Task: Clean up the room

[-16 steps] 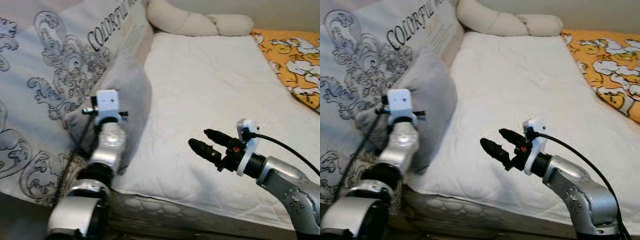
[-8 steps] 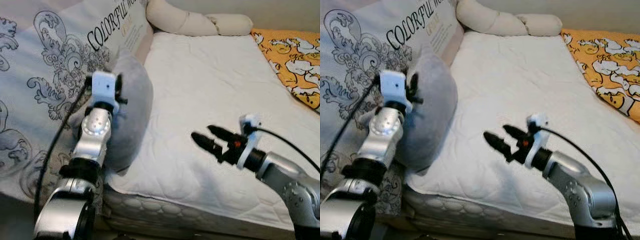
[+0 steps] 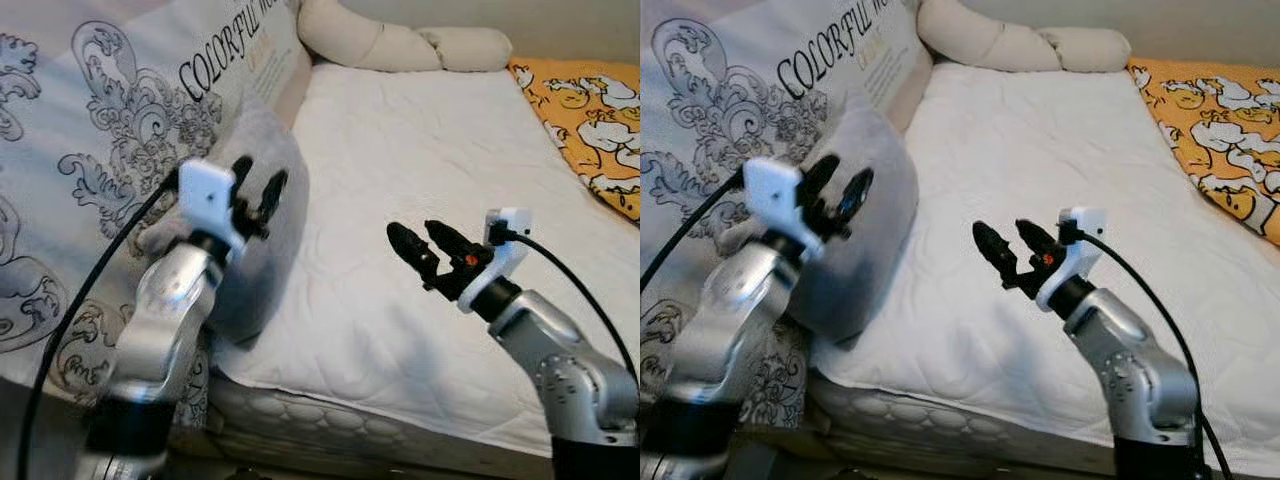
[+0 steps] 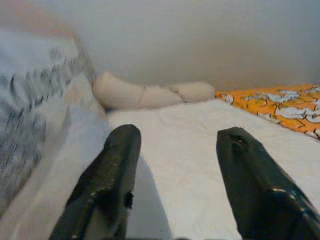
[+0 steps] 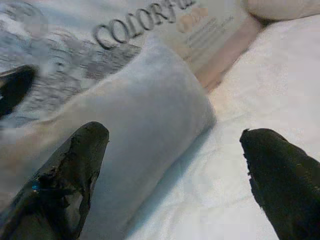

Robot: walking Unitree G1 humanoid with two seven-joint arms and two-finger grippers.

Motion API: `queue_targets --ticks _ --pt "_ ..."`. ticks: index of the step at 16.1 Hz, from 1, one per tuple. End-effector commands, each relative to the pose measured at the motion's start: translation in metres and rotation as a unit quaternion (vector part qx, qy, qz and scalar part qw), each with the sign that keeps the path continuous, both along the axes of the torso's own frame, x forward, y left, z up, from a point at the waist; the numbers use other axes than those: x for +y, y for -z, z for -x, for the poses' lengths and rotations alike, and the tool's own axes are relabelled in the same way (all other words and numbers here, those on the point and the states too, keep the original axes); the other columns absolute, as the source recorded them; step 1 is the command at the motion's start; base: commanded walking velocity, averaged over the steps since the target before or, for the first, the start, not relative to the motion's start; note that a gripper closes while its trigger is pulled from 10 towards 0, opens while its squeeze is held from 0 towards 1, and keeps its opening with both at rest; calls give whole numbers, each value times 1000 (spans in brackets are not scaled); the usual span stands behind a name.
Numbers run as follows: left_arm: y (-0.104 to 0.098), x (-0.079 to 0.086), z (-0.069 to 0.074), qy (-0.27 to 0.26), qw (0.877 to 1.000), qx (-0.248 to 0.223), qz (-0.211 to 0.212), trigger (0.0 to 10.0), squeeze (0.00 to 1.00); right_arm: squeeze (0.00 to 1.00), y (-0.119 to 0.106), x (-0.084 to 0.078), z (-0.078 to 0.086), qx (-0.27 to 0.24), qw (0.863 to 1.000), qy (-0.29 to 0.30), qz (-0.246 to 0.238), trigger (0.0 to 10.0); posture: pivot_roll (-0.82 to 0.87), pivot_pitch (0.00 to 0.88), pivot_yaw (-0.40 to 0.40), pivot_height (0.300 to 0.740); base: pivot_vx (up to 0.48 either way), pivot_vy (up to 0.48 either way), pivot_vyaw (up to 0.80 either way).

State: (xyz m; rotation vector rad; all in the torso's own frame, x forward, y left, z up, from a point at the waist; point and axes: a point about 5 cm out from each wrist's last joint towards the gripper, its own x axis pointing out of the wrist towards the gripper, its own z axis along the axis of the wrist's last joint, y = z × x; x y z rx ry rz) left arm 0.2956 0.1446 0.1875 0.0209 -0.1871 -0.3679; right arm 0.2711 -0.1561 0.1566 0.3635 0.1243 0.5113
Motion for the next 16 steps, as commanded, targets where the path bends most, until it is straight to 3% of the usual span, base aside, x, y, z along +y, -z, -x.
queue_targets --ticks 1,2,4,6,7,11,16 --pt "-4 8 5 -14 1000 -3 -7 10000 988 1000 4 0 -1 4 999 30 23 10000 -90 0 -7 740 0 0 0" --pt "1 14 12 -34 998 2 -44 10000 820 1000 9 1 0 10 998 62 24 10000 -67 0 -18 740 0 0 0" --pt "9 27 20 -70 995 32 -58 10000 816 1000 17 2 5 19 995 94 30 10000 -66 0 -23 740 0 0 0" --pt "21 41 28 -110 989 68 -66 10000 816 1000 28 2 8 42 988 118 95 10000 -61 0 -31 740 0 -124 0" --pt "28 48 32 -134 985 88 -63 10000 843 0 30 3 10 40 985 116 118 10000 -68 0 -25 740 0 -409 0" --pt "38 51 42 -147 979 115 -76 10000 863 0 33 6 9 37 983 127 129 10000 -75 0 -31 740 0 -420 0" --pt "41 47 40 -144 978 128 -86 10000 820 0 39 12 5 41 977 143 155 10000 -94 0 -26 740 0 -418 0"
